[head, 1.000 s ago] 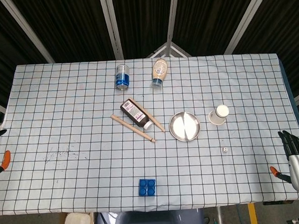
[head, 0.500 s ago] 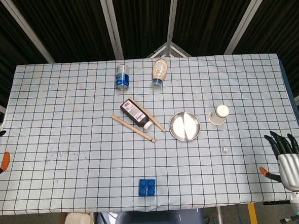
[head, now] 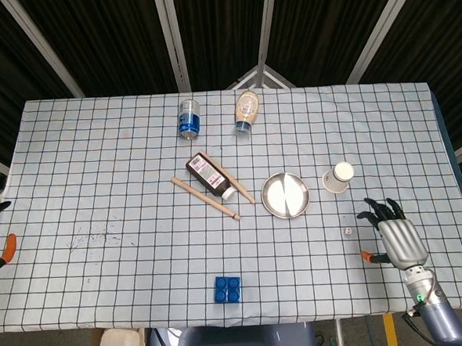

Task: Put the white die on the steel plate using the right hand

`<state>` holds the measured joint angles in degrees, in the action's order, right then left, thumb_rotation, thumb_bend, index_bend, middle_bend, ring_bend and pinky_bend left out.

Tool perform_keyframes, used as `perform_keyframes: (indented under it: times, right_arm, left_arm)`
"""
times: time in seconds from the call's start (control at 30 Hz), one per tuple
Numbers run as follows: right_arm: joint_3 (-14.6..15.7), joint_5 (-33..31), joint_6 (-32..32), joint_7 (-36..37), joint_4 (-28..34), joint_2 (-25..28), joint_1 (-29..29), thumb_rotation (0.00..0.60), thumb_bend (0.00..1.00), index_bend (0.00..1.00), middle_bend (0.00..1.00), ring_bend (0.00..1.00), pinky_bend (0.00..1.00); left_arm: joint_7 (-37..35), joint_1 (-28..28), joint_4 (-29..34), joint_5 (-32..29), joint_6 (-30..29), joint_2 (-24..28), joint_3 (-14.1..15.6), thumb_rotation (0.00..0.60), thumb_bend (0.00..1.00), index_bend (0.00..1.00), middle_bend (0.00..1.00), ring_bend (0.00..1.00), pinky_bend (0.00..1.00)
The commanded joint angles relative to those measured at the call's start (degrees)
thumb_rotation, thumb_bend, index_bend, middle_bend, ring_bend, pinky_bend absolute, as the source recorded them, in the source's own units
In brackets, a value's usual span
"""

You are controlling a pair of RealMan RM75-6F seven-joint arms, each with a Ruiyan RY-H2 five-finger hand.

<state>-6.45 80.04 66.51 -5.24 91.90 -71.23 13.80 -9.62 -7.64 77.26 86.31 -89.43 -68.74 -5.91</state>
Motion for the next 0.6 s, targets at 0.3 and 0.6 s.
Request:
perform_keyframes:
  times: [0.3, 0.6]
  right_arm:
    - [-1.74, -4.96, -5.10, -1.70, -2.25, -2.88, 3.98, 0.600, 0.09, 0.35, 0.13, 0.17, 0.00]
    - [-1.78, -6.92, -7.04, -1.53, -4.52, -4.69, 5.42, 0.600, 0.13, 0.37, 0.13, 0.17, 0.00]
  left_arm:
    - [0.75, -0.28, -0.16, -0.23, 0.66, -0.31, 0.00, 0.600, 0.64, 0.18, 0.00, 0.00, 0.12]
    - [1.16, -0.41, -0.32, -0.58, 1.03, -0.49, -0.11, 0.600, 0.64, 0.18, 0.00, 0.00, 0.12]
